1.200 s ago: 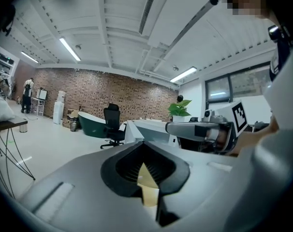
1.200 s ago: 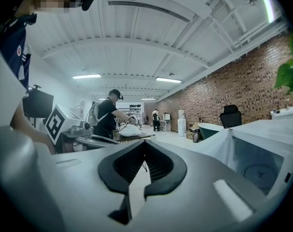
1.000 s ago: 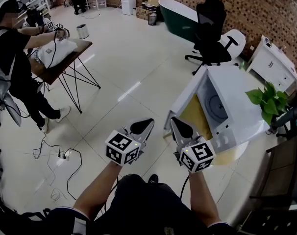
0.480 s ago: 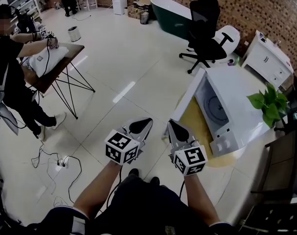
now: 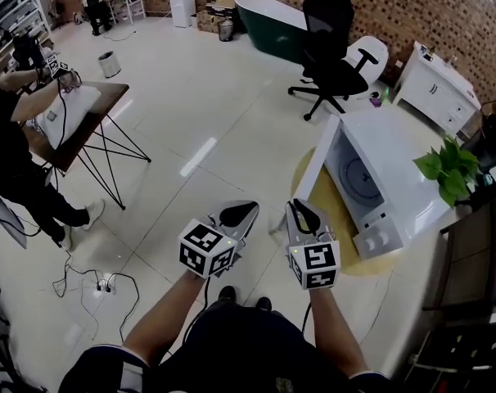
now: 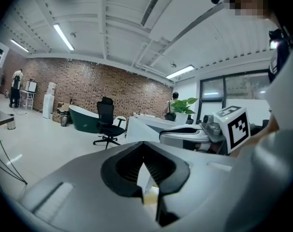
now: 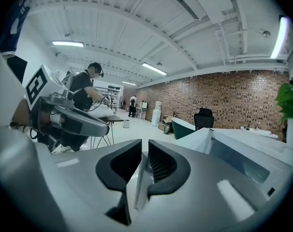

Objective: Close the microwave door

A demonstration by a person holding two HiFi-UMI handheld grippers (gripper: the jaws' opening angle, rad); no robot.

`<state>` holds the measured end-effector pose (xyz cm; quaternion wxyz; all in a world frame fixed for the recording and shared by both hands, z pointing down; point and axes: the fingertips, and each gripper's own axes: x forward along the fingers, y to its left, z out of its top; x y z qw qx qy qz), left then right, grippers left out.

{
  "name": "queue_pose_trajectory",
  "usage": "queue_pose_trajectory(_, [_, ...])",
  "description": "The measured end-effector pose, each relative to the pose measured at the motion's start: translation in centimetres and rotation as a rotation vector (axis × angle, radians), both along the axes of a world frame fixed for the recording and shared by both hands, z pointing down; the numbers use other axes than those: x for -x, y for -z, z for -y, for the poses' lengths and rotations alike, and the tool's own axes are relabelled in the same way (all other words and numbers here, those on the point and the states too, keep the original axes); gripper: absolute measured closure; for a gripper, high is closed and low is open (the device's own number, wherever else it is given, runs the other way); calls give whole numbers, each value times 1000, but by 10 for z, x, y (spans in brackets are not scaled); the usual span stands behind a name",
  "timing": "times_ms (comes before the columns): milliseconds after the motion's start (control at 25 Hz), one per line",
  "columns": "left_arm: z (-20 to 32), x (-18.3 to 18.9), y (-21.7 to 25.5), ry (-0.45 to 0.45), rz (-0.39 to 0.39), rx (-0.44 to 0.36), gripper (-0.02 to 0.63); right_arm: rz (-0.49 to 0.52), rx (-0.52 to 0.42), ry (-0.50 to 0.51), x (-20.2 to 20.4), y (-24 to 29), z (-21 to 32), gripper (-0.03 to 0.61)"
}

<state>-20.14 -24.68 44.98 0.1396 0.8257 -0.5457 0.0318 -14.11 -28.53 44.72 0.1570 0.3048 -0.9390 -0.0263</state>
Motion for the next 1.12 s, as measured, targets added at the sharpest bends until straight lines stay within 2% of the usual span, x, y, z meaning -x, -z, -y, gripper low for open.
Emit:
queue_pose_trajectory(160, [6,-8,-5,-36,-11,8,606,-10,3,0,-10,-1,0,535])
queue_pose_trajectory(360, [13,-25,-8,-98,-20,15,606,1,8,-62,-34,0,1,531])
queue_pose_trajectory(840, [32,-96,-10,-281,-35,24,606,-14,8,-314,-134,0,33,528])
queue_pose_trajectory(1120, [41,-119,-9,-334,-32,20,606,-27,1,-421,-175,-1,55,528])
